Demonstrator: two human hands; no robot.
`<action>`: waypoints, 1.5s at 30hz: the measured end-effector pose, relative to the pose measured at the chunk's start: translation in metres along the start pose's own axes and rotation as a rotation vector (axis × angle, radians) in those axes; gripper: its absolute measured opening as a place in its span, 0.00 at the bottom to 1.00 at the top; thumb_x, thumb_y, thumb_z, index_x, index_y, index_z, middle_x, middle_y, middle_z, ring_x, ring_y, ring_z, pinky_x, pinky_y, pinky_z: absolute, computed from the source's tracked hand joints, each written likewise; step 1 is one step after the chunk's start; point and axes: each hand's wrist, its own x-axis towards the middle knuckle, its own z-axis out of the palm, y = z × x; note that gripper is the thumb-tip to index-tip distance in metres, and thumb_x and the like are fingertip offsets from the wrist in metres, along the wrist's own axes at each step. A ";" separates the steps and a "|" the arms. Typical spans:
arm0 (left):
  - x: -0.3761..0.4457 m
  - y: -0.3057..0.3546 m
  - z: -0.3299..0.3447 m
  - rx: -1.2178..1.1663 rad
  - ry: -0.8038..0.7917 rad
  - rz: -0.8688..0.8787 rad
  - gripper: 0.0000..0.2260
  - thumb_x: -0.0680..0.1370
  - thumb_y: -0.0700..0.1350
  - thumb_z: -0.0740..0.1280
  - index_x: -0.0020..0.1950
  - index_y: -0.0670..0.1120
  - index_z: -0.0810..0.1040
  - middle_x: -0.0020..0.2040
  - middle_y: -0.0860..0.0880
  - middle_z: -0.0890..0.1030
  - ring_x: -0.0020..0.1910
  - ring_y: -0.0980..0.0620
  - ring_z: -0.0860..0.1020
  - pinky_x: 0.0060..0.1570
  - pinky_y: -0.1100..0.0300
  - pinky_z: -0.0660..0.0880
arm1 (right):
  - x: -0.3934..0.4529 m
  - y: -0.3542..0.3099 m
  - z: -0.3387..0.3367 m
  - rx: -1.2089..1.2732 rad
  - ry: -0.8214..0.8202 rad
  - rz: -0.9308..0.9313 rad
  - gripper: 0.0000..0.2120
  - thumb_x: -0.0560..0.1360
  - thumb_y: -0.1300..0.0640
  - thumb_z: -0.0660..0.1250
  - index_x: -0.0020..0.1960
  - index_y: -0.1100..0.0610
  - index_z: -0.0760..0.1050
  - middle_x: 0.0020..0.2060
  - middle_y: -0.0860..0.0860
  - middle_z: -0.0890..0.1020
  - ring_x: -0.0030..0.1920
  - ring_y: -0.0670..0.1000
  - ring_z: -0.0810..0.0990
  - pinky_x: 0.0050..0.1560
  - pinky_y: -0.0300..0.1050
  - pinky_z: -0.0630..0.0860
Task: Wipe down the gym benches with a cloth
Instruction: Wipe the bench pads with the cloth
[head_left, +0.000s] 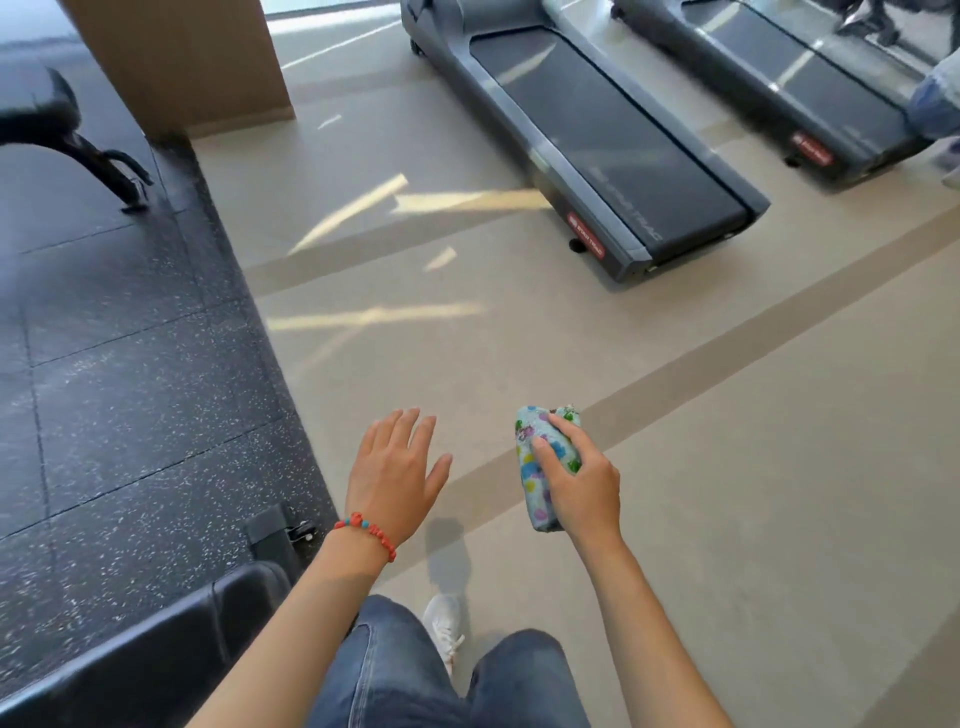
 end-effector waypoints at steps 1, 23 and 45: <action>0.008 -0.005 -0.002 0.004 0.006 -0.018 0.23 0.75 0.53 0.55 0.55 0.37 0.79 0.53 0.38 0.80 0.52 0.38 0.79 0.52 0.44 0.76 | 0.010 -0.007 0.005 -0.001 -0.020 -0.010 0.14 0.74 0.50 0.67 0.60 0.45 0.75 0.51 0.47 0.79 0.50 0.48 0.79 0.50 0.45 0.79; 0.265 -0.162 -0.038 0.061 0.131 -0.471 0.23 0.74 0.53 0.55 0.54 0.37 0.79 0.52 0.38 0.81 0.52 0.38 0.80 0.52 0.43 0.75 | 0.317 -0.187 0.175 -0.070 -0.446 -0.221 0.14 0.74 0.52 0.67 0.59 0.47 0.76 0.51 0.48 0.80 0.47 0.46 0.78 0.41 0.28 0.73; 0.490 -0.531 -0.148 0.094 0.199 -0.644 0.23 0.75 0.53 0.61 0.59 0.36 0.77 0.56 0.36 0.80 0.55 0.37 0.78 0.55 0.41 0.73 | 0.495 -0.440 0.512 -0.067 -0.552 -0.244 0.13 0.74 0.51 0.67 0.59 0.45 0.75 0.49 0.49 0.79 0.45 0.49 0.79 0.42 0.36 0.75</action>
